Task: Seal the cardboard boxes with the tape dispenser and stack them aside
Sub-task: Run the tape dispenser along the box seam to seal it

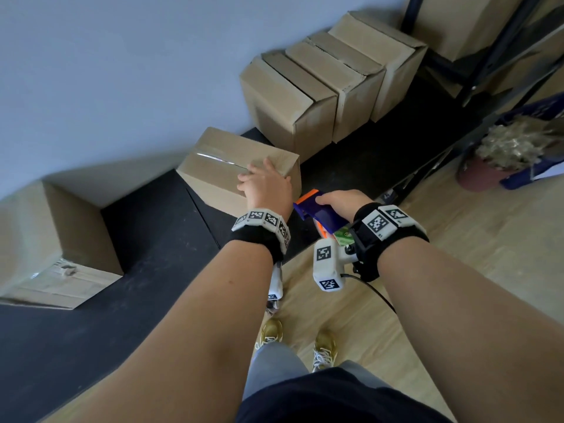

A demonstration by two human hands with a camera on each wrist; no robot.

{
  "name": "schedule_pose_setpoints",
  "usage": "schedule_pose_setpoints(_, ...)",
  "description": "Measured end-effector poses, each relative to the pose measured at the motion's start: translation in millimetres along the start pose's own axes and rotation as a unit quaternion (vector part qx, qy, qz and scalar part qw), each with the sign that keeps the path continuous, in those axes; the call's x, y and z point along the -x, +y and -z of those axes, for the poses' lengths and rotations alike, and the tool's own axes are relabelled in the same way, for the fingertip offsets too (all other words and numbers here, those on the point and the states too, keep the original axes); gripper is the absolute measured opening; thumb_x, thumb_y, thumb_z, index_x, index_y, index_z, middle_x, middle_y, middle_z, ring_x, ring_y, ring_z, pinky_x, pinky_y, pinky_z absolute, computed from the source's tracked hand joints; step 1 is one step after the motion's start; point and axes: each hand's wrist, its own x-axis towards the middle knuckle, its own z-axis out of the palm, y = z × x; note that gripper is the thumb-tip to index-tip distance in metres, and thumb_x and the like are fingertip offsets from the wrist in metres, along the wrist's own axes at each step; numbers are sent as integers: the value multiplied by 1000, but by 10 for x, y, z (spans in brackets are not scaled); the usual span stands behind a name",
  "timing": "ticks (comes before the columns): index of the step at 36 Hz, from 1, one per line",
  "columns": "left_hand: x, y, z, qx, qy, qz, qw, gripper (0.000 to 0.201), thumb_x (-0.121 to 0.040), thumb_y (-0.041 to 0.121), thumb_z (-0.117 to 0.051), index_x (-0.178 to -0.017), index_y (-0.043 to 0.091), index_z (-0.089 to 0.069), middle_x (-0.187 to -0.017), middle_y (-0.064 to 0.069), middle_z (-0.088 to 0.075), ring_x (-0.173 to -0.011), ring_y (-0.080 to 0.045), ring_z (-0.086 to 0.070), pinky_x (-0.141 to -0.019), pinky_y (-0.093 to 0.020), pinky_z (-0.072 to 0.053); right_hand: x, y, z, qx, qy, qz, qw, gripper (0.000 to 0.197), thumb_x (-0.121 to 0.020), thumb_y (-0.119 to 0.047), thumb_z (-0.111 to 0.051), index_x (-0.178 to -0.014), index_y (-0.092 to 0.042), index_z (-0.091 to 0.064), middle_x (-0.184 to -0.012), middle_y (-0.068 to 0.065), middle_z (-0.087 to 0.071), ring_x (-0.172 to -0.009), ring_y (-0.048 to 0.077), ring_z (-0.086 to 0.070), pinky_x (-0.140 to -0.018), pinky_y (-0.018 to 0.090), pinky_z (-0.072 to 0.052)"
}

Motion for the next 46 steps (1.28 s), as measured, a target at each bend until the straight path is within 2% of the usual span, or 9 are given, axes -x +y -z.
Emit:
schedule_pose_setpoints(2,-8,-18,85,19,4,0,1000,68,-99,55,-21,-146,7,-29,-135,-25,-45,-113,-42,-53,-66,-36,-44,47,-6,24,-5,10,4,1000,29,-85,-38,-68,-80,-14,-53,-84,8,-65,-81,23,-64,-81,34,-51)
schedule_pose_setpoints(5,-11,-197,156,66,54,-34,996,41,-100,39,-28,-121,10,-49,-114,-12,-58,-101,-31,-58,-62,-34,-36,103,-35,48,-12,20,16,1000,30,-85,-38,-69,-79,-12,-55,-80,8,-65,-71,21,-62,-64,29,-46)
schedule_pose_setpoints(10,-11,-675,66,106,93,-98,985,44,-91,7,-43,-135,14,-41,-136,-9,-42,-124,-32,-43,-90,-43,-42,206,-132,39,-14,36,45,998,41,-88,-40,-66,-105,-4,-60,-89,12,-66,-67,21,-61,-58,24,-44)
schedule_pose_setpoints(13,-53,-912,-95,49,45,-124,990,78,-81,-3,-48,-149,24,-21,-158,-4,-12,-144,-32,-15,-116,-52,-19,230,-177,-5,-13,37,47,998,49,-89,-44,-64,-112,-1,-60,-102,14,-67,-76,24,-64,-57,25,-43)
schedule_pose_setpoints(19,-18,-938,-206,-7,67,-141,988,68,-90,17,-55,-148,22,-20,-150,-7,-28,-130,-32,-36,-103,-42,-38,232,-185,-149,-65,36,38,997,57,-79,-49,-71,-104,2,-62,-95,18,-70,-85,35,-70,-81,46,-58)
schedule_pose_setpoints(22,106,-810,-159,-56,79,-133,986,61,-92,23,-55,-145,17,-24,-133,-12,-43,-111,-32,-51,-86,-40,-45,234,-175,-170,-40,63,39,996,59,-84,-52,-65,-109,1,-60,-106,15,-66,-98,34,-65,-90,39,-52)
schedule_pose_setpoints(33,177,-491,-123,-112,49,-85,989,45,-99,30,-46,-135,4,-36,-116,-12,-55,-99,-28,-56,-79,-37,-51,194,-223,-156,6,122,65,990,60,-94,-52,-52,-123,0,-58,-120,17,-62,-109,33,-59,-79,33,-38)
schedule_pose_setpoints(37,189,-593,-160,-38,86,-95,991,64,-91,42,-58,-139,9,-31,-129,-12,-45,-116,-29,-47,-93,-43,-41,181,-231,-91,13,107,67,992,58,-96,-50,-52,-124,0,-56,-122,17,-61,-112,32,-57,-79,32,-37)
schedule_pose_setpoints(46,227,-676,-214,-40,36,-111,992,81,-90,6,-50,-153,14,1,-160,-8,-2,-144,-41,-9,-109,-61,-24,182,-234,-106,22,88,62,994,58,-95,-49,-52,-126,0,-55,-126,17,-60,-114,32,-57,-83,33,-39)
